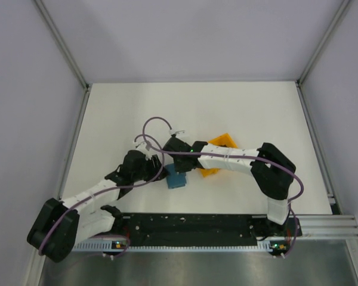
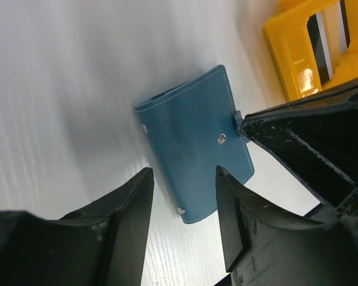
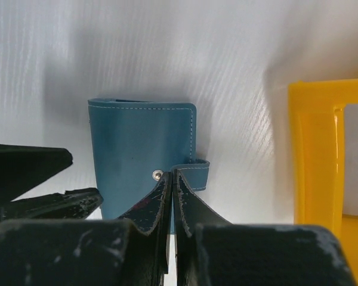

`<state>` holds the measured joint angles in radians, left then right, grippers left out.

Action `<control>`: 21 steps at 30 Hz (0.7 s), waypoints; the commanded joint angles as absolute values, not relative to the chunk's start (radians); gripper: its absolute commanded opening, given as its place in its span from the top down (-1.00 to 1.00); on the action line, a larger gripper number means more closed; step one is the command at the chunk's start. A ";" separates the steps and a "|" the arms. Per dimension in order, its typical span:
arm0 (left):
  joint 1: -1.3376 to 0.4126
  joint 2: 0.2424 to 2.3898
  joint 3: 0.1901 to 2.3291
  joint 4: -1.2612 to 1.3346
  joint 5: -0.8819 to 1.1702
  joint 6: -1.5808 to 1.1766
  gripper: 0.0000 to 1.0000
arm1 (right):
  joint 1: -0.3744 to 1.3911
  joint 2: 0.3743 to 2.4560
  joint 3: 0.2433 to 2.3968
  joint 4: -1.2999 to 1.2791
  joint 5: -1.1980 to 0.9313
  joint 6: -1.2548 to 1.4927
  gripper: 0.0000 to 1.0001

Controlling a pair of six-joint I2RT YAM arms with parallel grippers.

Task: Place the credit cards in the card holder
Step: Close the card holder at the center of the board.

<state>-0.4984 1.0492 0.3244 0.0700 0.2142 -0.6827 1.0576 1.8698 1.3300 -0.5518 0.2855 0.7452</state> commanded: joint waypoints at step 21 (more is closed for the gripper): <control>-0.514 1.321 0.390 0.107 0.255 -0.746 0.44 | 1.068 1.830 1.293 -0.430 0.195 0.721 1.00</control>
